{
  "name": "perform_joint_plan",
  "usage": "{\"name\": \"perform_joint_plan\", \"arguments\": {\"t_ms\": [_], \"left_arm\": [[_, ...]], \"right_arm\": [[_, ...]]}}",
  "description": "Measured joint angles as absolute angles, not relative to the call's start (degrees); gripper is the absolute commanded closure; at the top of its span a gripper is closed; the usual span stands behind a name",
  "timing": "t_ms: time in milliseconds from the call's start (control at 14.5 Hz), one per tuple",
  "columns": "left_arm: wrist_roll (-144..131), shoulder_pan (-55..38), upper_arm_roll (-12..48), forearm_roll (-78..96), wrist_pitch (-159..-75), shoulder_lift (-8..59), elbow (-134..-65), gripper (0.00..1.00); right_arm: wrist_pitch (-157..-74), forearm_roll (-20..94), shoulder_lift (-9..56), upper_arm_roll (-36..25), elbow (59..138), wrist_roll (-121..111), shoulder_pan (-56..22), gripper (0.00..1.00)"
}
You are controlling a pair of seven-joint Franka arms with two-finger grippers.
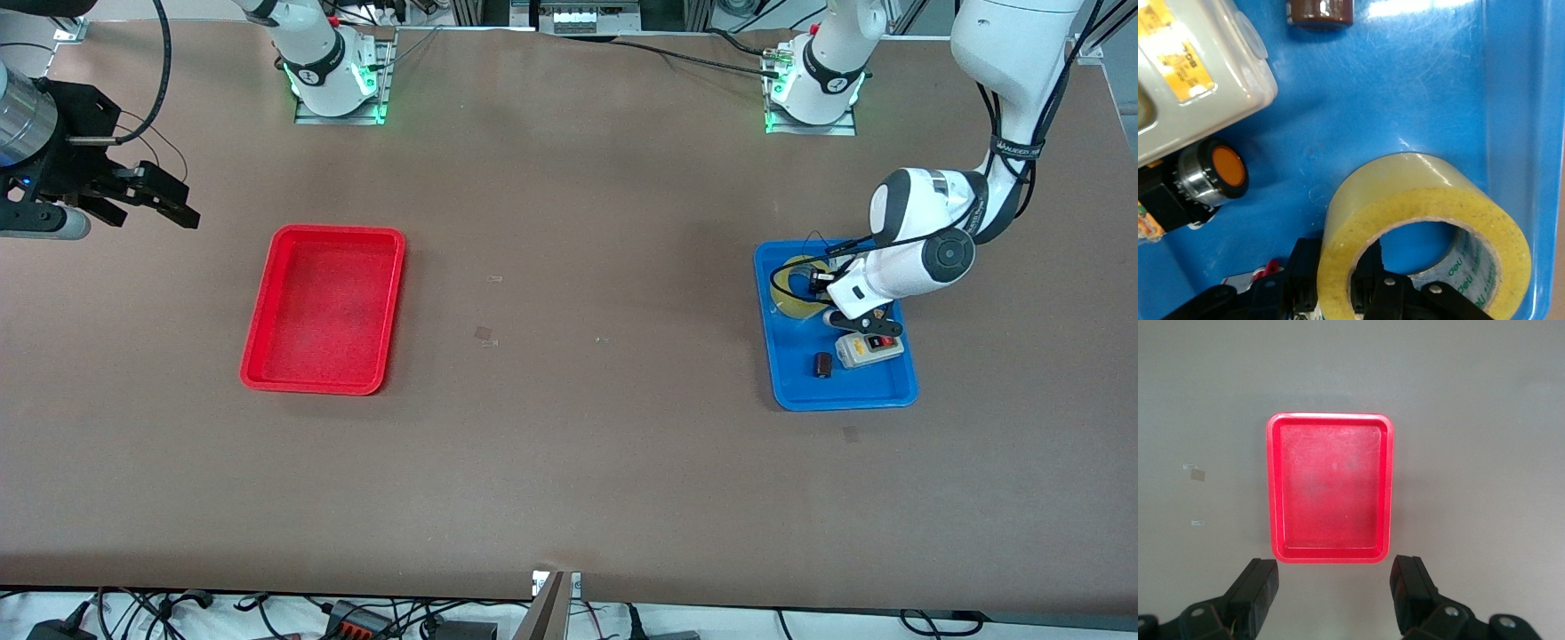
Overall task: Place and move tape with both arms
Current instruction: 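Lift the tape roll with the left gripper and carry it toward the table middle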
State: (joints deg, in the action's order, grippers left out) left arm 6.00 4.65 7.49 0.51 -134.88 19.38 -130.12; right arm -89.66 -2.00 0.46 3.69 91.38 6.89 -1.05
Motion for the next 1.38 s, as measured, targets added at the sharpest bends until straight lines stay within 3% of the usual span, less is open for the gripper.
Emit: {"name": "perform_joint_plan", "arguments": {"t_ms": [413,688,1101,1376], "left_arm": [[1.99,4.65,8.47,0.50,-123.87,14.09,-123.37,0.83],[-13.67,4.32,16.77,0.50,-123.30,11.46,-123.21,0.82],[-34.95,3.29,30.48,0.50,-126.42,13.61,-122.79,0.81],[-45.12,-3.90,32.83,0.50,-127.16,19.42,-117.95,0.80]], "right_arm": [[-89.66,-2.00,0.46,3.68,91.40,6.89,-1.03,0.01],[-89.76,-2.00,0.46,3.64,91.55,6.90,-0.98,0.01],[-90.10,-2.00,0.46,3.53,92.20,6.90,-0.94,0.01],[-90.21,-2.00,0.46,3.51,92.39,6.90,-0.92,0.01]]}}
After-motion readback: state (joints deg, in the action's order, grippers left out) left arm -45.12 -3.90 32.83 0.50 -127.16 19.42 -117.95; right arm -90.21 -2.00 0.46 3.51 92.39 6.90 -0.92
